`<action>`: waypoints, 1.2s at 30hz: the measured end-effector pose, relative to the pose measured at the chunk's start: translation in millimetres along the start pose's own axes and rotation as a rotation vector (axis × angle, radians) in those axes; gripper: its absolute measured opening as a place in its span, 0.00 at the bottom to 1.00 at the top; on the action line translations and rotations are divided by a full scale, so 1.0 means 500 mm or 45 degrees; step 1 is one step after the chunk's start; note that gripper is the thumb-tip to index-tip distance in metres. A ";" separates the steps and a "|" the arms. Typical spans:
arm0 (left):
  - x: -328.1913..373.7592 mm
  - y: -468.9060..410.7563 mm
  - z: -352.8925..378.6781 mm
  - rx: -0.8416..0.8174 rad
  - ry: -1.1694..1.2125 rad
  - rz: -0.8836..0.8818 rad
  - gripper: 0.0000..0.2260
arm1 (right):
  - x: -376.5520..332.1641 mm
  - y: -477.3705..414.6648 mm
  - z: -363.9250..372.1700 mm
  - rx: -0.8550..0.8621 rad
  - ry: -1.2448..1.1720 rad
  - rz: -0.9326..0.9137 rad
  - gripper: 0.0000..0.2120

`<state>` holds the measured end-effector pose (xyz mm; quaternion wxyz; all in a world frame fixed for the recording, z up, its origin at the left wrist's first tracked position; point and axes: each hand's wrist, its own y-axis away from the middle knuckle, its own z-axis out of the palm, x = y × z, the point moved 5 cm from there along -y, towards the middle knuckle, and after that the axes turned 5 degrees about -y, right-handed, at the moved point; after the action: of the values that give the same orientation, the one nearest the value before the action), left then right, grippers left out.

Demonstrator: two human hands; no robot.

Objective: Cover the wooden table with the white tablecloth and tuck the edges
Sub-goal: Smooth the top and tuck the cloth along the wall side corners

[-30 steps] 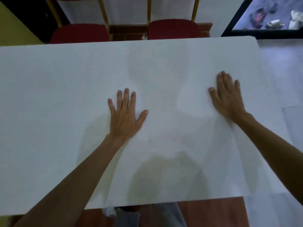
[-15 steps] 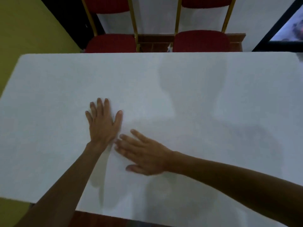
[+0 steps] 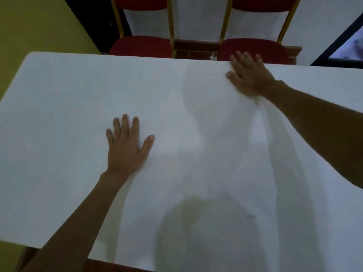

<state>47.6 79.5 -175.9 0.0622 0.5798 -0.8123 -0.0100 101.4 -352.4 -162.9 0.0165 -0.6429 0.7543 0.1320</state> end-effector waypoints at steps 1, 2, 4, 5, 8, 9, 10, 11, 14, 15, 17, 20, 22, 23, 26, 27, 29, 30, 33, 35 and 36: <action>0.005 0.005 0.005 -0.005 0.005 0.004 0.35 | 0.014 0.001 -0.010 0.000 -0.030 0.135 0.38; 0.009 0.009 0.010 -0.006 0.009 0.000 0.36 | 0.004 0.014 -0.013 0.021 -0.049 0.166 0.40; 0.013 0.009 0.014 -0.002 0.005 -0.009 0.38 | -0.068 0.077 0.002 0.088 -0.008 -0.046 0.41; 0.013 0.007 0.014 -0.002 0.004 -0.015 0.39 | -0.123 0.134 0.017 0.126 0.035 -0.232 0.39; 0.013 0.009 0.011 -0.025 -0.006 0.006 0.41 | -0.294 0.394 0.115 0.126 0.011 -0.633 0.34; 0.019 0.019 0.010 -0.039 -0.009 0.036 0.42 | -0.345 0.486 0.150 0.072 -0.028 -0.686 0.34; 0.030 0.037 0.010 -0.051 -0.017 0.076 0.42 | -0.383 0.563 0.181 -0.005 -0.052 -0.711 0.35; 0.046 0.065 0.013 -0.064 -0.035 0.128 0.41 | -0.403 0.620 0.205 -0.071 -0.070 -0.709 0.35; 0.094 0.179 0.029 -0.115 -0.044 0.256 0.40 | -0.370 0.675 0.224 -0.065 -0.089 -0.578 0.35; 0.104 0.217 0.033 -0.134 -0.035 0.271 0.40 | -0.333 0.666 0.217 -0.037 -0.070 -0.503 0.35; 0.116 0.273 0.043 -0.152 -0.058 0.310 0.42 | -0.231 0.636 0.195 0.002 -0.003 -0.331 0.35; 0.121 0.308 0.049 -0.113 -0.096 0.380 0.43 | -0.020 0.597 0.148 0.035 0.064 0.063 0.37; 0.123 0.304 0.048 -0.088 -0.094 0.387 0.44 | 0.125 0.593 0.116 0.097 0.010 0.401 0.40; 0.125 0.301 0.049 -0.092 -0.109 0.382 0.44 | 0.171 0.597 0.099 0.115 -0.027 0.523 0.41; 0.127 0.297 0.050 -0.116 -0.115 0.392 0.46 | 0.139 0.632 0.086 0.144 -0.101 0.614 0.40; 0.126 0.298 0.050 -0.115 -0.100 0.407 0.46 | 0.074 0.655 0.101 0.171 -0.093 0.521 0.39; 0.124 0.309 0.048 -0.126 -0.069 0.502 0.46 | -0.105 0.723 0.151 0.172 -0.022 0.175 0.34; 0.126 0.316 0.047 -0.131 -0.056 0.583 0.45 | -0.178 0.763 0.182 0.123 -0.012 0.041 0.33; 0.131 0.340 0.045 -0.151 -0.041 0.746 0.43 | -0.207 0.850 0.221 0.046 -0.058 0.094 0.33; 0.130 0.344 0.043 -0.176 -0.024 0.751 0.43 | -0.109 0.900 0.205 0.100 -0.141 0.406 0.33; 0.127 0.344 0.043 -0.195 -0.025 0.754 0.43 | -0.049 0.933 0.197 0.109 -0.174 0.593 0.34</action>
<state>-136.8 74.7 -176.4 0.0983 0.3113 -0.9434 -0.0582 -363.3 -242.7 -170.0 0.0638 -0.4398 0.8843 0.1433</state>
